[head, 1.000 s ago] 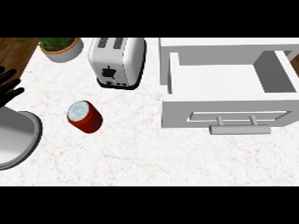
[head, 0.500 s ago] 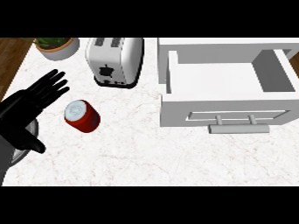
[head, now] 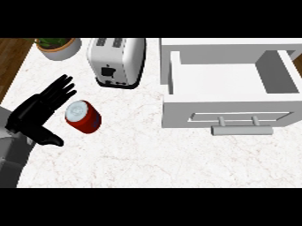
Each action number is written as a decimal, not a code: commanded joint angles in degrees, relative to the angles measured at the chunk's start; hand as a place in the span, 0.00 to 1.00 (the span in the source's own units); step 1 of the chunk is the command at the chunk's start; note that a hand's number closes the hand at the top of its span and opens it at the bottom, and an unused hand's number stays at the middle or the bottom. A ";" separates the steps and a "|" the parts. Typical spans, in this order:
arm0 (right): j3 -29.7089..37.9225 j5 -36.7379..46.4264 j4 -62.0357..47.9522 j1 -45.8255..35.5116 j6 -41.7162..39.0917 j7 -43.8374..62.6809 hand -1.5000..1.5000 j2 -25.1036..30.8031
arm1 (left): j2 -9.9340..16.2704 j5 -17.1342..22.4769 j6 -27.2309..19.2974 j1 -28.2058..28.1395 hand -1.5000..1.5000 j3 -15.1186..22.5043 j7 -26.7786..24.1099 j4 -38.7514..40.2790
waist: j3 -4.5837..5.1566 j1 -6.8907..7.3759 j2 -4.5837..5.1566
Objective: Pick up the can, place it into the drawer and close the drawer
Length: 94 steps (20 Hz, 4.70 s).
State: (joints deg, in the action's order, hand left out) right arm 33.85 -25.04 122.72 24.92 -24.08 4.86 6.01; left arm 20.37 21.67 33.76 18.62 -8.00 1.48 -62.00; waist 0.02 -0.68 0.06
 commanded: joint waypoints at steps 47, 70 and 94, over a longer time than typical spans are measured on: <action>5.55 -4.51 5.63 0.92 -6.10 5.92 0.00 -5.91 | -4.17 -17.11 14.27 19.76 1.00 -3.26 -29.71 48.24 | 0.05 -0.38 0.14; 6.73 -6.35 8.71 4.26 -3.34 8.30 0.00 -5.95 | -19.74 -7.18 -31.60 13.15 1.00 -2.88 -12.98 5.22 | -0.15 2.09 -0.97; 7.50 -6.80 3.06 0.39 -7.20 6.52 0.00 -5.28 | -20.37 -5.86 -63.48 34.09 1.00 15.41 8.45 -5.95 | -0.06 -0.61 0.01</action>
State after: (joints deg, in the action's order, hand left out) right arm 40.53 -32.44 130.09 26.31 -28.48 13.71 0.45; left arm 0.05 13.98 -25.18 47.54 5.03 10.28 -72.15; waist -0.01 -0.92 -0.02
